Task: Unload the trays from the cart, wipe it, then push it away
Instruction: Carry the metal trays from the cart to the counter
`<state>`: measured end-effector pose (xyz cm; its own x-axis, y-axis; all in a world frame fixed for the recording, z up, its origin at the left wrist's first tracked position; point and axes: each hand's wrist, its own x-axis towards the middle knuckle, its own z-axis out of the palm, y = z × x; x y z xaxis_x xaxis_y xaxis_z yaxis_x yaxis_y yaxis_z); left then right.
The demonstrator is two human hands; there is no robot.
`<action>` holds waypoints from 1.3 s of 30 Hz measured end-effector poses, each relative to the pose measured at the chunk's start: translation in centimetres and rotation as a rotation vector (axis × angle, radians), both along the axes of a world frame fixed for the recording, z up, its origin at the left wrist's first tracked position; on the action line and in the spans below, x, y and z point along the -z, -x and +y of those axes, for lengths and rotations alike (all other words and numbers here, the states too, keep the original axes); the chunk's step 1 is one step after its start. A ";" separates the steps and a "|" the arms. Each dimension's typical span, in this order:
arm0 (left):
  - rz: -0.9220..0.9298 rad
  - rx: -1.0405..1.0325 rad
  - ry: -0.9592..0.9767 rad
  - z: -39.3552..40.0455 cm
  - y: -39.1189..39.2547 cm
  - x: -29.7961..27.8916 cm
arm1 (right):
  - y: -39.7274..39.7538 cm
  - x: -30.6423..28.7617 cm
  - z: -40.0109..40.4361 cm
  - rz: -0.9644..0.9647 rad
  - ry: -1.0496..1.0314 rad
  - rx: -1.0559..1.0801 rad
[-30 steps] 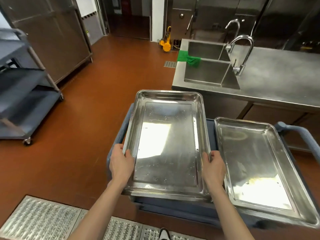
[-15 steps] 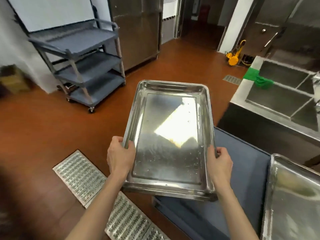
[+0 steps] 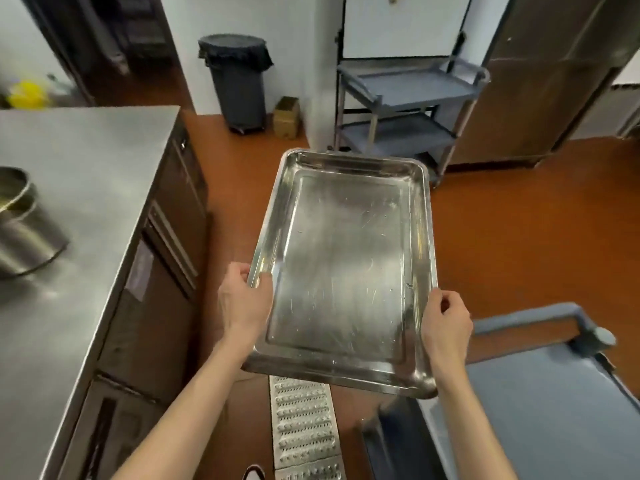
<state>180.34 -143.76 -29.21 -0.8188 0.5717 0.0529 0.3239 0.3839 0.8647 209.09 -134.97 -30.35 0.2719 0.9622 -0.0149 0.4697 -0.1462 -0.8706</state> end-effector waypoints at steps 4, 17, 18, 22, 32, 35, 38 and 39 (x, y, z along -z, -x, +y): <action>0.023 -0.163 -0.005 -5.0 4.4 0.5 | 6.2 -0.2 -0.3 0.001 0.000 -0.157; -0.004 -0.589 -0.045 -23.8 16.1 0.0 | 25.5 -2.1 -9.6 -0.019 -0.052 -0.560; -0.019 -0.608 -0.056 -25.4 16.7 -0.1 | 26.8 -2.2 -10.7 -0.017 -0.060 -0.586; -0.044 -0.715 -0.095 -32.1 19.1 -0.2 | 32.2 -2.2 -15.5 -0.028 -0.078 -0.712; -0.013 -1.061 -0.016 -45.6 21.7 -0.2 | 43.1 -1.7 -25.4 -0.042 -0.083 -1.029; -0.014 -1.180 0.012 -49.0 21.6 0.0 | 46.3 -1.5 -28.4 -0.047 -0.084 -1.128; -0.021 -1.286 0.019 -52.2 21.1 0.3 | 49.1 -1.0 -31.4 -0.019 -0.065 -1.240; -0.021 -1.326 0.019 -53.2 20.9 0.3 | 50.0 -0.9 -32.4 -0.009 -0.057 -1.277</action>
